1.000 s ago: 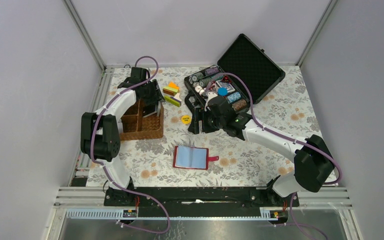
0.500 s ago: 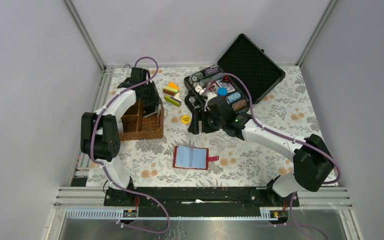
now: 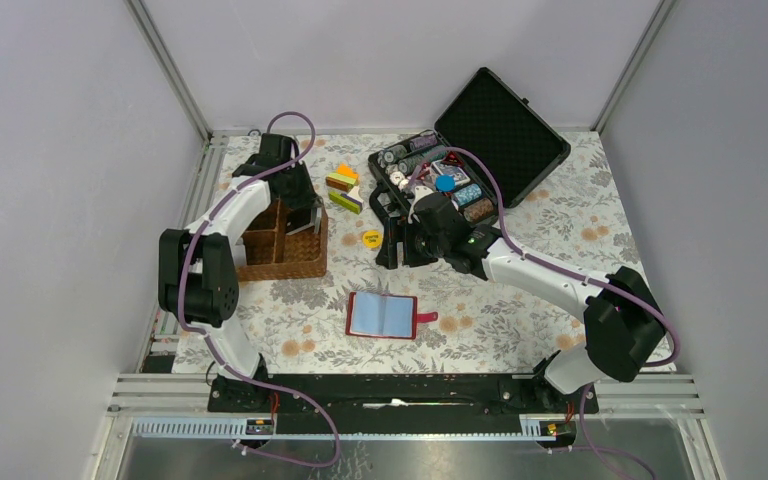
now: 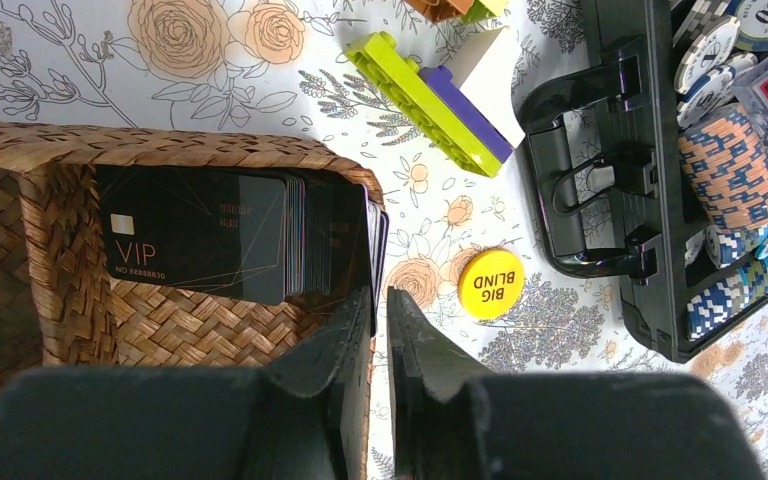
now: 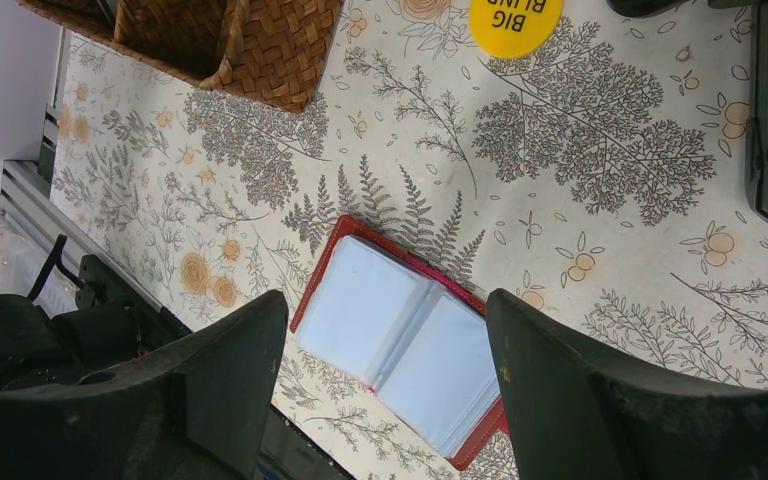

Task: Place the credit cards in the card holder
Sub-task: Pick up the credit card from the storage box.

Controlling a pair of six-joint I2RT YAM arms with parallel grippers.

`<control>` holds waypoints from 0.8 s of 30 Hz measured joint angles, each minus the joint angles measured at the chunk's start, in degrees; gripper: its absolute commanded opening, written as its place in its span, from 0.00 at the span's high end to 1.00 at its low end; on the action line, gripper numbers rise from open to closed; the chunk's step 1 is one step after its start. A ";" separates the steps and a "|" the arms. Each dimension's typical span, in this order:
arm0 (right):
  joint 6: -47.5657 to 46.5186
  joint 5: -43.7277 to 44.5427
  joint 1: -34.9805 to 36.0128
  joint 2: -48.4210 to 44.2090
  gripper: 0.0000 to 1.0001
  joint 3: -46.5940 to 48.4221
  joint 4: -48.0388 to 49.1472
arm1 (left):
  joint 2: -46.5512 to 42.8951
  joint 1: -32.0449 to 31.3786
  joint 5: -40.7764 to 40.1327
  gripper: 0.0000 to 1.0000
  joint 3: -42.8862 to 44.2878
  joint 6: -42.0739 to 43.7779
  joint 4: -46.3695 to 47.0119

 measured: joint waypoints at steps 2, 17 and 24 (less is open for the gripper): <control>0.04 -0.02 0.00 0.00 0.21 0.00 0.00 | -0.02 -0.02 0.00 0.88 0.00 0.11 -0.13; 0.07 0.02 0.00 0.00 0.21 0.00 0.00 | -0.20 -1.20 -3.28 1.00 0.00 1.38 -0.98; 0.09 0.07 0.00 0.00 0.21 0.00 0.00 | -2.01 -3.50 -9.25 1.00 0.00 3.39 -1.99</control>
